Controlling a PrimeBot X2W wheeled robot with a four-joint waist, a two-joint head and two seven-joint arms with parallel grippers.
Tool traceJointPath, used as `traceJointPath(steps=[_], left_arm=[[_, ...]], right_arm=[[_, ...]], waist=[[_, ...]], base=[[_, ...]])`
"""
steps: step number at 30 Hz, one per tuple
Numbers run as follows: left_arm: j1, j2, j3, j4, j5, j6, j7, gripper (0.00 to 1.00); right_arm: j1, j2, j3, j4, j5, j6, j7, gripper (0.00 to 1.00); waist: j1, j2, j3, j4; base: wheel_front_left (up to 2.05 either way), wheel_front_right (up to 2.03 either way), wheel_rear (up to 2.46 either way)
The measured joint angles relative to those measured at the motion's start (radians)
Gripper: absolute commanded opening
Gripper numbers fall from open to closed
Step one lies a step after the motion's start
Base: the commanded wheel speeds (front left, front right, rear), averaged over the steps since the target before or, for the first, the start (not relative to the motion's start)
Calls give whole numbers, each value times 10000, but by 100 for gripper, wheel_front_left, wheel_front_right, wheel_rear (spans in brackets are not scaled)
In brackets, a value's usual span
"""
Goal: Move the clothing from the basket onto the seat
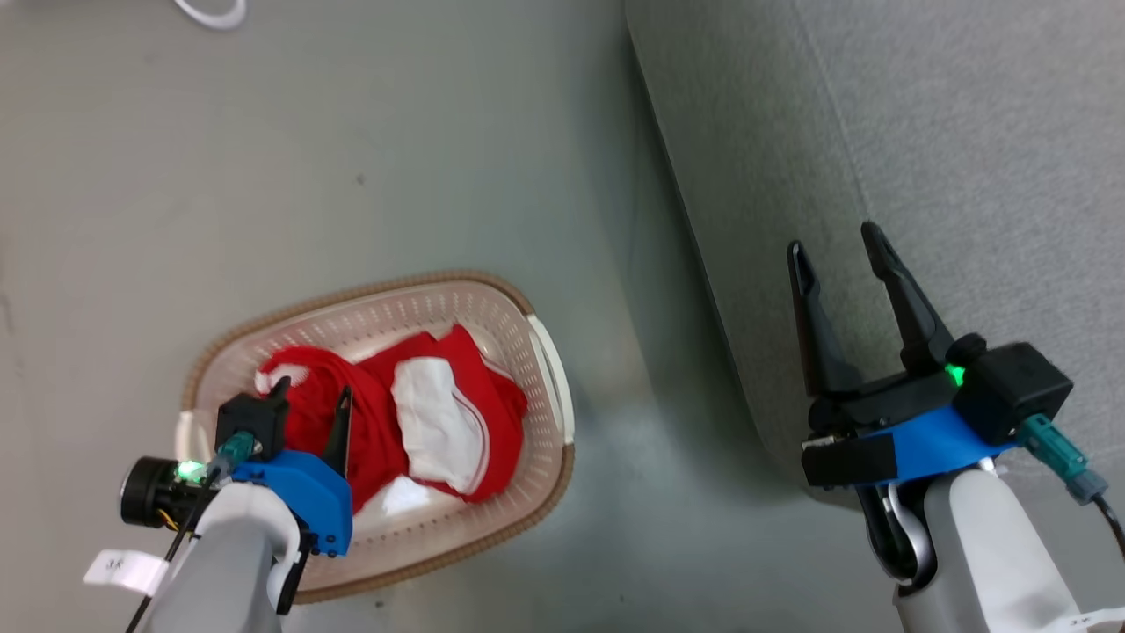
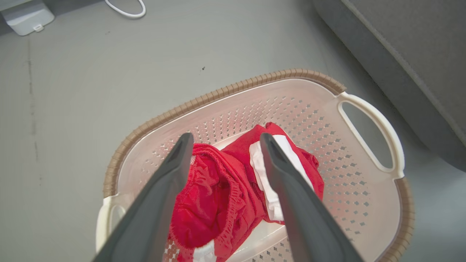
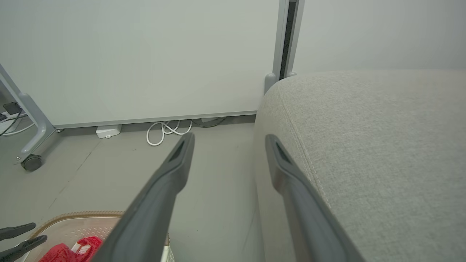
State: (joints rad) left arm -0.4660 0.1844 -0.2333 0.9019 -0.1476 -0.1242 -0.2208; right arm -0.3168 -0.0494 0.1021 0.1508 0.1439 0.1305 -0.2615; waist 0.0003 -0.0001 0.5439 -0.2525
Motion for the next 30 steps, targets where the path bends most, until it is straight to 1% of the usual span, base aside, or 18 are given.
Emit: traceJointPath(steps=[6,11,13,20,22,23,24,30], left_arm=[[-719,303,-430,995,69,-48,224,100],[-1220,518,-788,1584,217,-48,360,100],[-1402,600,-920,1810,341,-44,451,100],[-1969,790,-1099,2452,512,311,863,100],[-2074,825,-1104,2685,508,382,1120,100],[-2127,836,-1101,2801,495,431,1266,44],[-2164,848,-1106,2871,485,451,1329,0],[-2259,828,-1160,2982,328,291,1135,0]], right_arm=[[-371,0,182,-336,424,0,-10,100],[-496,0,213,-560,823,0,-12,100],[-498,0,226,-579,894,0,-12,100],[-557,2,458,-646,1243,0,-12,100],[-559,2,523,-648,1338,0,-12,100],[-559,2,543,-648,1365,0,-12,100],[-559,2,556,-648,1415,0,-12,100],[-559,2,570,-635,1480,0,-12,100]], waist=[[1,0,1348,-326],[0,0,2141,-597],[0,0,2378,-697],[-1,0,2840,-1050],[-1,0,2899,-1131],[-1,0,2921,-1167],[-1,0,2939,-1200],[-2,0,2945,-1299]], base=[[0,0,0],[0,0,0],[0,0,0],[0,0,0],[0,0,0],[0,0,0],[0,0,0],[0,0,0]])
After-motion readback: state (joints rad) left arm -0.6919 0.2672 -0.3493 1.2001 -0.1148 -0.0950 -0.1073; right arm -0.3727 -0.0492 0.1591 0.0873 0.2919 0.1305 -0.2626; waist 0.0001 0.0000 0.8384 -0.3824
